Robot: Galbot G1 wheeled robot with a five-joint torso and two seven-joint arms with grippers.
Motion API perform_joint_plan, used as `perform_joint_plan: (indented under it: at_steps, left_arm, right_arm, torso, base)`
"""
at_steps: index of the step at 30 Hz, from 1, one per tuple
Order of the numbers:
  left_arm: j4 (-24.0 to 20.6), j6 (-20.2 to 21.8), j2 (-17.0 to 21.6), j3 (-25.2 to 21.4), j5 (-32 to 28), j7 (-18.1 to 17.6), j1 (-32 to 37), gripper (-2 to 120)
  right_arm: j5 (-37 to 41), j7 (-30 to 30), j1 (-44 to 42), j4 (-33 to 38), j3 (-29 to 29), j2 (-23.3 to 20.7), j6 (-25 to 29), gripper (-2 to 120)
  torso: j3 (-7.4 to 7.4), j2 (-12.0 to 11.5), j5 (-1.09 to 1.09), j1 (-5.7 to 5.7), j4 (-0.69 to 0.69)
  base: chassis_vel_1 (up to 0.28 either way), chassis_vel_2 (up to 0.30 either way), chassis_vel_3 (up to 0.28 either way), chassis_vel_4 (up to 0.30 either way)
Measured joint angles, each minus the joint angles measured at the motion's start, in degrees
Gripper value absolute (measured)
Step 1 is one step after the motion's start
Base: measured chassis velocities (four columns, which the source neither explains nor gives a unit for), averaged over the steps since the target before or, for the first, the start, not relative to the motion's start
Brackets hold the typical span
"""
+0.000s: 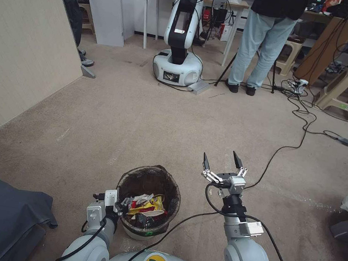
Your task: Pick up the trash bin, then pick up the garbage from the floor and place it into the trash bin.
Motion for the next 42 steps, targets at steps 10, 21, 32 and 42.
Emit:
perform_joint_plan:
  at_steps: [10,21,32,42]
  left_arm:
    - [0.34,-4.25,0.03,-0.51,0.59,2.98,-0.89,88]
    - [-1.69,-11.05,0.11,-0.73,7.18,5.41,-0.06,100]
    - [-3.82,-26.15,-0.20,-1.08,19.96,9.75,2.33,100]
    - [-1.97,-37.89,-0.96,-0.91,25.57,12.30,2.51,100]
  right_arm:
    - [-0.39,-0.40,-0.38,-0.18,-0.37,0.17,0.32,100]
    - [-0.86,0.83,-0.34,-0.29,-0.34,0.18,0.23,100]
    - [-2.39,2.51,-1.17,-0.04,-0.13,0.62,0.13,100]
    - [-5.99,6.79,-4.50,-1.14,0.10,2.79,0.83,100]
  torso:
    - [0.00,0.00,0.00,0.00,0.00]
    - [0.00,0.00,0.00,0.00,0.00]
    - [0.00,0.00,-0.01,0.00,0.00]
    - [0.00,0.00,-0.01,0.00,-0.01]
  base:
    - [0.000,0.000,0.000,0.000]
    - [0.000,0.000,0.000,0.000]
    - [0.000,0.000,0.000,0.000]
    - [0.000,0.000,0.000,0.000]
